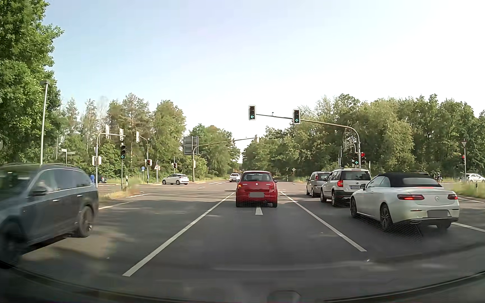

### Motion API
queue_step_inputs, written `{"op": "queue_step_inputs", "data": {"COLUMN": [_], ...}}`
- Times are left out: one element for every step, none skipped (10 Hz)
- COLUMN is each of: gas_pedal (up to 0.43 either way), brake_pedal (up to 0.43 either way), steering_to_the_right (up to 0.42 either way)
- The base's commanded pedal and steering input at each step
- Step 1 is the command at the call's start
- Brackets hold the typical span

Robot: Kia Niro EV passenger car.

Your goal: Follow the waypoints while adhering to traffic rules and regulations

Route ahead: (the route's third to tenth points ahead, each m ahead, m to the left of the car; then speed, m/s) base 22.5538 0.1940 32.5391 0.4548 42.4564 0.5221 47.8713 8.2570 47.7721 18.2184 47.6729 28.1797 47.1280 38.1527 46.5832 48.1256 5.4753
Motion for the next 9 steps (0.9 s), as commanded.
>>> {"op": "queue_step_inputs", "data": {"gas_pedal": [0.311, 0.311, 0.311, 0.311, 0.299, 0.268, 0.228, 0.220, 0.209], "brake_pedal": [0.030, 0.030, 0.030, 0.030, 0.030, 0.030, 0.030, 0.030, 0.030], "steering_to_the_right": [-0.002, -0.002, -0.002, -0.001, -0.001, -0.001, -0.001, -0.001, -0.001]}}
